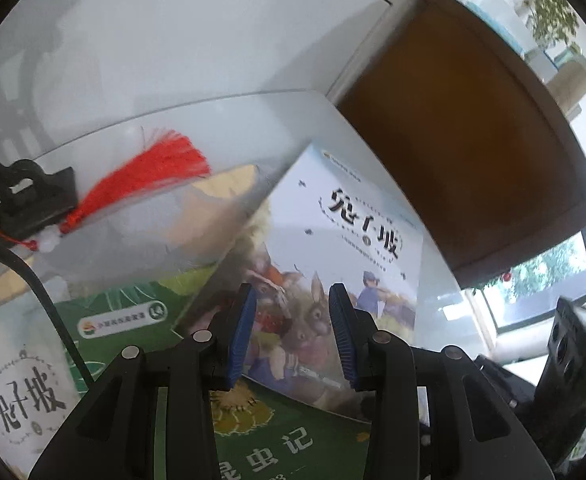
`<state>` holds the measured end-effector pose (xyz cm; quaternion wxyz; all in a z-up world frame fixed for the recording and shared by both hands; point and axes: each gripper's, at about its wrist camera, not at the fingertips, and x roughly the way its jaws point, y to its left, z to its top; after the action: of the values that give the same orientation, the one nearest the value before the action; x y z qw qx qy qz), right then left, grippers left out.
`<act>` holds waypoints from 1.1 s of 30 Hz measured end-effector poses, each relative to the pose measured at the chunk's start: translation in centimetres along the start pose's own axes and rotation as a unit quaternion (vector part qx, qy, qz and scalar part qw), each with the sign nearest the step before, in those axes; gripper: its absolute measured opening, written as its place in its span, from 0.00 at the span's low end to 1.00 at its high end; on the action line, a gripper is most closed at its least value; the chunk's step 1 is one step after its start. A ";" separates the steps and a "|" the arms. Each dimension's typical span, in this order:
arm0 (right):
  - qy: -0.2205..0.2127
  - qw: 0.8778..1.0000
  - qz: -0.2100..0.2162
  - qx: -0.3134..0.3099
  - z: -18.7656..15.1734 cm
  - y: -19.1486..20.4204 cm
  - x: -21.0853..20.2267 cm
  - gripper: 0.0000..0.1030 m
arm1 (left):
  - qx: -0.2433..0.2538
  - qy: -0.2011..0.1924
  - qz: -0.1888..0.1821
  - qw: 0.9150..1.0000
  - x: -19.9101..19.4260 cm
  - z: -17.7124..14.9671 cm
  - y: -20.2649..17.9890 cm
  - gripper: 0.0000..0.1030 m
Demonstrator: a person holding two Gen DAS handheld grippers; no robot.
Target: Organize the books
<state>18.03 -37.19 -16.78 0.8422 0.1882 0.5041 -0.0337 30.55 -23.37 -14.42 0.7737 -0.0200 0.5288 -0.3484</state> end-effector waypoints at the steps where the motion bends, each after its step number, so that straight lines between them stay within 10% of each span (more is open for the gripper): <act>1: 0.000 1.000 -0.001 -0.005 -0.1 0.3 0.0 0.69 | -0.002 -0.002 0.001 1.000 0.0 0.2 0.1 0.34; 23: -0.001 0.999 -0.020 -0.025 -0.2 0.8 0.5 0.70 | -0.007 -0.002 0.027 1.000 1.0 1.0 1.7 0.36; 33: -0.003 0.995 -0.045 -0.084 -1.8 0.8 -0.6 0.73 | 0.016 0.004 0.034 0.999 -2.5 -5.6 -0.5 0.36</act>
<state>16.44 -35.88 -16.76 0.8542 0.0942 0.5104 -0.0296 25.14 -20.44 -14.71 0.7831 0.0117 0.5268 -0.3302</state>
